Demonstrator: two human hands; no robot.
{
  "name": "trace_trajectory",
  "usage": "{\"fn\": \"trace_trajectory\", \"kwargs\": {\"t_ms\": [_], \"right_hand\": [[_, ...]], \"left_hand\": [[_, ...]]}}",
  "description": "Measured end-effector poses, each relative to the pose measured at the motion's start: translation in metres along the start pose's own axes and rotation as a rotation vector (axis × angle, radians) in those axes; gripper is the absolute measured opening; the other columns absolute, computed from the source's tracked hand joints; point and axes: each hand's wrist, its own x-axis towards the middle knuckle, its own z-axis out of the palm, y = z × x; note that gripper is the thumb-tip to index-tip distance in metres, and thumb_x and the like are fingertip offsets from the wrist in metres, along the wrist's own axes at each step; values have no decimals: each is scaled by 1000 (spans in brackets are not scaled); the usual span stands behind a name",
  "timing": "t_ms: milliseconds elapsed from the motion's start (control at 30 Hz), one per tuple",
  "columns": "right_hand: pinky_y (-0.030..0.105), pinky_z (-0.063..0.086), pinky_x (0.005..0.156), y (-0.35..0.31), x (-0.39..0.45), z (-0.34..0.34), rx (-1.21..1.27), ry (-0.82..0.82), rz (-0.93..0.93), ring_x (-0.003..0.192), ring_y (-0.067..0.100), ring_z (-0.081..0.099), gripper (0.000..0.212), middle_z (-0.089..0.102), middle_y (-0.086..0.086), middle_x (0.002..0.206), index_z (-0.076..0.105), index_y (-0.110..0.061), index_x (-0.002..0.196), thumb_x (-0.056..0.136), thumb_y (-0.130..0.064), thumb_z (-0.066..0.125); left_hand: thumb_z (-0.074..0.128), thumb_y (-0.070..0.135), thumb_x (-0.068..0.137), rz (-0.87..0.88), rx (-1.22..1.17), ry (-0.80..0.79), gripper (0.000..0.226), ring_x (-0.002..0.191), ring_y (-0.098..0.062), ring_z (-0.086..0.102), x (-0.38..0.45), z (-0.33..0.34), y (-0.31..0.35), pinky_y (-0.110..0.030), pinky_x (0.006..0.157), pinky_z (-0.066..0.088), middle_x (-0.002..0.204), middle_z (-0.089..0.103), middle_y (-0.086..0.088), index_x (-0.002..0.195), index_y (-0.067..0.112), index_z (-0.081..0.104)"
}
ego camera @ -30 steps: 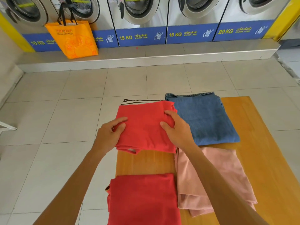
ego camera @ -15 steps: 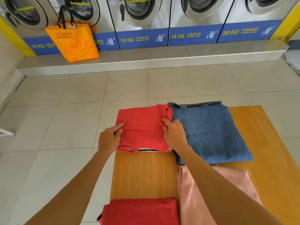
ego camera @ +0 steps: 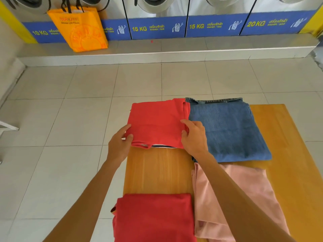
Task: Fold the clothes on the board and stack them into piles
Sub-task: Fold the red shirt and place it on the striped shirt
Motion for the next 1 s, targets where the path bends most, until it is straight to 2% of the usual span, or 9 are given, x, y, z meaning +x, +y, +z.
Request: {"fn": "trace_trajectory", "kwargs": {"t_ms": [133,267,400,467,567,700,833,900,1000], "right_hand": [[39,49,95,0,-58,-7,54,84,18,109,25,53,43,60,4,117,66,-21,127,88,-3,59],[40,50,94,1,-130,-11,103,30,16,107,26,56,37,60,6,113,68,-17,121,89,-1,60],[39,53,93,5,-205,-12,131,-40,74,102,24,60,31,57,-2,114,68,-24,120,93,-10,60],[38,53,94,8,-233,-10,118,-70,94,103,21,61,31,57,-3,117,67,-25,122,93,-15,61],[40,54,92,15,-264,-6,13,-178,158,108,25,60,37,54,2,121,59,-28,132,94,-26,60],[51,47,104,26,-288,7,-137,-301,267,129,36,49,63,43,15,144,34,-28,152,95,-46,54],[50,50,99,21,-289,14,-142,-321,271,121,37,55,75,52,16,137,20,-35,156,92,-57,54],[48,52,95,17,-285,14,-75,-358,260,115,35,60,77,59,11,132,18,-39,155,91,-55,57],[47,52,96,18,-281,9,3,-362,241,115,33,61,66,61,7,132,29,-40,150,92,-48,59]], "left_hand": [[60,27,96,-177,-114,56,61,109,-24,63,-53,-5,-21,-39,84,55,120,61,4,149,35,30],[60,26,96,-234,-119,41,55,101,-19,62,-118,-15,-40,-31,78,50,118,63,2,145,30,37],[64,34,93,-253,-17,5,51,107,-20,59,-178,-20,-66,-38,90,51,126,63,-4,140,25,45],[65,48,88,-272,38,-32,63,117,-25,57,-201,-23,-79,-46,97,51,133,59,-6,142,25,43],[61,75,70,-356,47,-85,90,122,-30,56,-228,-24,-96,-52,94,54,139,53,-7,143,28,39],[62,61,84,-398,66,-196,79,116,-33,61,-253,-11,-96,-42,89,54,136,57,-10,141,13,37],[58,66,83,-387,70,-233,78,114,-32,61,-260,-1,-89,-38,88,52,131,60,-10,138,12,43],[55,67,84,-390,43,-265,78,115,-33,61,-258,1,-86,-40,91,51,131,60,-10,140,13,44],[50,69,86,-372,5,-284,78,118,-33,60,-256,-1,-82,-43,98,50,134,58,-10,143,15,42]]}}
